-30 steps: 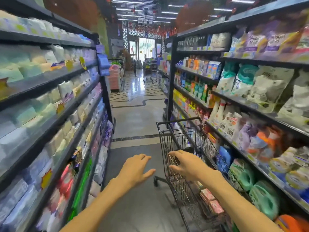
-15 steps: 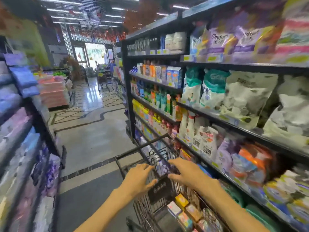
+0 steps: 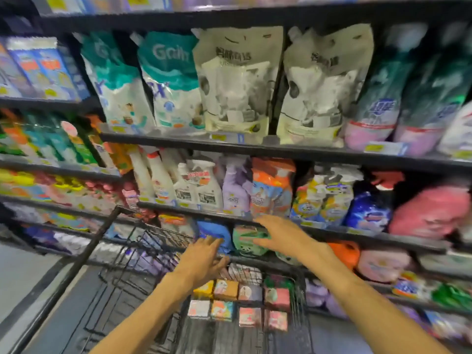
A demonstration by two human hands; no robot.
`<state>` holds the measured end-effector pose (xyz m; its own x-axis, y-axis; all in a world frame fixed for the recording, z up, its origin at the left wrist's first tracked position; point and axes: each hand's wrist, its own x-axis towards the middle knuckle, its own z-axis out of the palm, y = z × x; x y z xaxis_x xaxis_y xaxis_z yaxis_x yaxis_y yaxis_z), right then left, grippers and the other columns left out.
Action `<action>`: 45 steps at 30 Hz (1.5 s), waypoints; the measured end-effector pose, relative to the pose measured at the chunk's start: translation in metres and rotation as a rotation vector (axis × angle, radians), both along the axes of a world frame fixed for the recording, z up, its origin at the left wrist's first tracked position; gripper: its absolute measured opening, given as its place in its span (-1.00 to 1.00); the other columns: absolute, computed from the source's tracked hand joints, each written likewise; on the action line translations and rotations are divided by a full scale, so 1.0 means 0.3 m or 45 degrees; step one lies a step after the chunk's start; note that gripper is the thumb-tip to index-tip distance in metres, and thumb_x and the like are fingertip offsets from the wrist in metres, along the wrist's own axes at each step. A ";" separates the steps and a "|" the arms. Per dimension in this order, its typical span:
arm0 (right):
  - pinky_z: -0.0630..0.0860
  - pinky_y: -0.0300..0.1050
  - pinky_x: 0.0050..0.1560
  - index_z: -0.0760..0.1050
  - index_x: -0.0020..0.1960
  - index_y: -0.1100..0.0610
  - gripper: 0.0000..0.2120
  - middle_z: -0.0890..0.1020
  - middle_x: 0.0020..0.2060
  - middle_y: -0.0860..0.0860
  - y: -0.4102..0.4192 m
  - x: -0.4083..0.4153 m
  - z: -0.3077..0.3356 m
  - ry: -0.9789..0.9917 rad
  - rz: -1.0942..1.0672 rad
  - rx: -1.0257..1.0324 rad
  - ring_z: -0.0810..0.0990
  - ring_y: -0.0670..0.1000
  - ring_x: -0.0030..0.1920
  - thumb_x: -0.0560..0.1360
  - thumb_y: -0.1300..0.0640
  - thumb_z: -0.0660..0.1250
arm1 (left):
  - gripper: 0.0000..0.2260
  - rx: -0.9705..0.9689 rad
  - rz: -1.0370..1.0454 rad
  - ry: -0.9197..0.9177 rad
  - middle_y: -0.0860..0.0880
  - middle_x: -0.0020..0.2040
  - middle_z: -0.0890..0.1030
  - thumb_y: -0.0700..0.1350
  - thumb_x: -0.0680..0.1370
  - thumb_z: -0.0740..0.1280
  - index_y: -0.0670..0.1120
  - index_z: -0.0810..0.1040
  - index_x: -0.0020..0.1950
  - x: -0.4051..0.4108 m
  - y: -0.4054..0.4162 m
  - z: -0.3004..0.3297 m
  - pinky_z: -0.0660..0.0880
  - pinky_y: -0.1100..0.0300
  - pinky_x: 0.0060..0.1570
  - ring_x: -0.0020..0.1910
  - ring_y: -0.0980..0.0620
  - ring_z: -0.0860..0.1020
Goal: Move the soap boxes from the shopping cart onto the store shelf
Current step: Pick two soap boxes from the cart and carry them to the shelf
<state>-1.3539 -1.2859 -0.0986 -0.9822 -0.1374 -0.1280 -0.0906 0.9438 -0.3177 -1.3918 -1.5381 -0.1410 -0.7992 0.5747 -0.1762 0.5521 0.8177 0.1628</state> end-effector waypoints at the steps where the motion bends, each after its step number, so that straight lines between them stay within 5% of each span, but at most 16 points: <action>1: 0.46 0.04 0.30 0.27 0.53 -0.03 -0.37 0.43 0.45 -0.01 0.018 0.019 -0.029 -0.034 -0.076 0.001 0.45 0.08 0.39 0.55 -0.21 0.32 | -0.17 -0.015 -0.068 -0.022 -0.12 0.41 0.45 0.38 0.42 -0.17 -0.04 0.33 0.52 -0.023 0.020 -0.045 0.41 -0.04 0.31 0.39 -0.18 0.43; 6: 0.39 0.05 0.38 0.30 0.53 0.04 -0.35 0.41 0.46 0.06 0.098 0.114 -0.255 -0.229 -0.320 -0.051 0.40 0.11 0.44 0.54 -0.20 0.33 | -0.41 -0.077 -0.259 -0.266 -0.17 0.46 0.41 0.25 0.62 0.12 -0.11 0.31 0.52 -0.061 0.104 -0.296 0.37 -0.04 0.36 0.44 -0.20 0.37; 11: 0.47 0.02 0.22 0.36 0.47 0.03 -0.46 0.52 0.31 0.06 0.109 0.185 -0.574 -0.450 -0.495 -0.137 0.52 0.11 0.28 0.56 -0.13 0.34 | -0.47 -0.150 -0.248 -0.531 -0.11 0.54 0.34 0.17 0.65 0.13 -0.03 0.23 0.57 -0.025 0.140 -0.679 0.39 0.02 0.36 0.47 -0.16 0.35; 13: 0.44 -0.20 0.24 0.38 0.45 0.09 -0.52 0.52 0.28 0.03 0.085 0.191 -0.704 -0.535 -0.512 -0.185 0.55 -0.02 0.27 0.59 -0.05 0.33 | -0.47 -0.156 -0.177 -0.629 -0.10 0.57 0.30 0.13 0.67 0.16 -0.02 0.18 0.60 0.002 0.147 -0.832 0.33 0.06 0.39 0.50 -0.13 0.32; 15: 0.42 -0.52 0.02 0.44 0.30 0.11 -0.74 0.57 0.11 -0.07 0.050 0.204 -0.827 -0.549 -0.471 -0.132 0.61 -0.35 0.00 0.62 0.15 0.30 | -0.46 -0.153 -0.078 -0.697 -0.11 0.56 0.32 0.08 0.67 0.22 -0.03 0.19 0.61 0.015 0.159 -0.955 0.33 0.12 0.36 0.49 -0.12 0.34; 17: 0.53 -0.36 0.08 0.53 0.20 -0.01 -0.79 0.63 0.13 -0.05 0.032 0.223 -0.928 -0.577 -0.474 -0.163 0.64 -0.28 0.02 0.57 0.05 0.36 | -0.38 -0.170 -0.013 -0.737 -0.09 0.59 0.27 0.06 0.67 0.23 0.00 0.02 0.65 0.007 0.175 -1.082 0.40 0.09 0.31 0.48 -0.14 0.35; 19: 0.56 -0.06 0.20 0.49 0.34 -0.04 -0.56 0.60 0.24 0.00 0.032 0.250 -1.060 -0.611 -0.607 -0.257 0.61 0.00 0.21 0.51 -0.15 0.36 | -0.33 -0.164 0.039 -0.753 -0.11 0.53 0.35 0.06 0.66 0.25 0.01 -0.05 0.66 -0.009 0.183 -1.208 0.45 0.00 0.30 0.43 -0.16 0.40; 22: 0.55 -0.06 0.18 0.35 0.47 -0.01 -0.49 0.54 0.30 -0.01 0.022 0.260 -1.186 -0.640 -0.627 -0.182 0.56 0.03 0.25 0.59 -0.20 0.23 | -0.38 -0.086 0.140 -0.760 -0.10 0.43 0.44 0.02 0.63 0.30 -0.07 0.11 0.61 -0.031 0.188 -1.357 0.47 -0.04 0.31 0.39 -0.14 0.42; 29: 0.52 -0.20 0.08 0.36 0.43 -0.06 -0.56 0.54 0.26 -0.07 -0.007 0.298 -1.366 -0.573 -0.651 -0.133 0.56 -0.05 0.21 0.60 -0.19 0.21 | -0.39 -0.102 0.181 -0.837 -0.10 0.54 0.27 -0.03 0.57 0.42 -0.14 0.25 0.53 -0.023 0.223 -1.555 0.49 -0.02 0.30 0.37 -0.18 0.48; 36: 0.55 -0.15 0.09 0.36 0.43 0.04 -0.58 0.57 0.23 -0.02 0.007 0.297 -1.362 -0.583 -0.779 -0.163 0.59 -0.01 0.17 0.62 -0.07 0.25 | -0.37 0.074 0.272 -0.695 -0.05 0.21 0.56 -0.14 0.44 0.56 -0.08 0.27 0.37 0.012 0.225 -1.536 0.62 0.15 -0.08 0.04 -0.05 0.64; 39: 0.55 -0.10 0.06 0.39 0.40 0.10 -0.59 0.58 0.21 0.03 0.012 0.282 -1.388 -0.606 -0.929 -0.207 0.60 0.04 0.14 0.62 -0.06 0.25 | -0.41 0.227 0.390 -0.857 0.05 0.15 0.51 -0.20 0.41 0.57 -0.02 0.32 0.30 0.020 0.202 -1.533 0.42 0.41 -0.28 -0.07 0.11 0.56; 45: 0.52 0.03 0.14 0.40 0.33 0.22 -0.58 0.59 0.17 0.14 0.007 0.212 -1.519 -0.710 -1.291 -0.482 0.58 0.18 0.15 0.60 -0.04 0.27 | -0.53 0.441 0.587 -1.104 0.12 0.01 0.56 -0.18 0.37 0.62 0.03 0.47 0.16 0.013 0.131 -1.567 0.47 0.41 -0.03 -0.03 0.15 0.55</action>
